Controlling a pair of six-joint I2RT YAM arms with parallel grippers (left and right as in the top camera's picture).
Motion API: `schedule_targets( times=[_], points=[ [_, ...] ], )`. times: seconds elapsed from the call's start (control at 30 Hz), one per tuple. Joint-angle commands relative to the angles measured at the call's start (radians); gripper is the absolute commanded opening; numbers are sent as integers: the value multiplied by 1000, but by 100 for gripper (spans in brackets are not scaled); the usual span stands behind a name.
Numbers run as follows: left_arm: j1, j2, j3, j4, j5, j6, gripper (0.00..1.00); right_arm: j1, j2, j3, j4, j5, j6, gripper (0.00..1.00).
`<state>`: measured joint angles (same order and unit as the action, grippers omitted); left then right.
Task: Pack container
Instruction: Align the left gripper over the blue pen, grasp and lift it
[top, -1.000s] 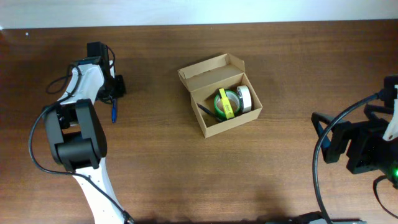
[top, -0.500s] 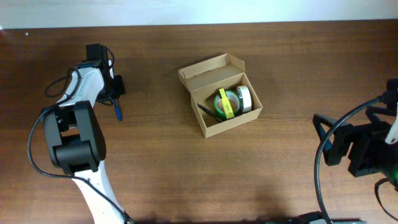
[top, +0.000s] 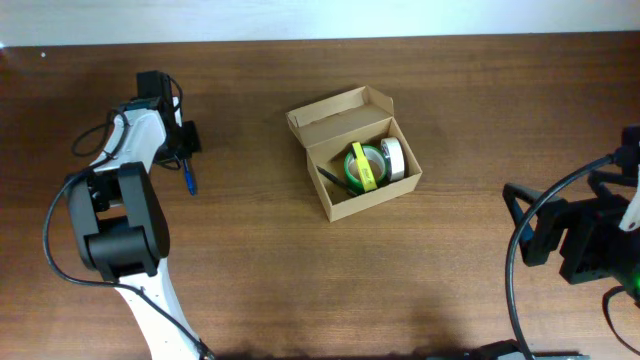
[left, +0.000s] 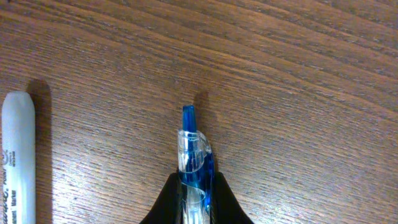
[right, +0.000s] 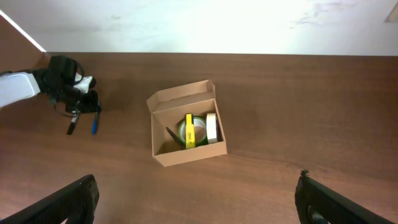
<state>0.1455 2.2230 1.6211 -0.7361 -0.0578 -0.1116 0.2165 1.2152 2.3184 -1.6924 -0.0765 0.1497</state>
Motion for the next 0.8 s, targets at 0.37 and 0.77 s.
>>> schedule_targets(
  times=[0.37,0.77],
  points=[
    [7,-187,-80,-58,28,32,2,-8,-4,-3,-6,9,-10,99],
    [-69,-443,-80,-53,29,62,2,-8,-4,-3,-6,9,-10,99]
  ],
)
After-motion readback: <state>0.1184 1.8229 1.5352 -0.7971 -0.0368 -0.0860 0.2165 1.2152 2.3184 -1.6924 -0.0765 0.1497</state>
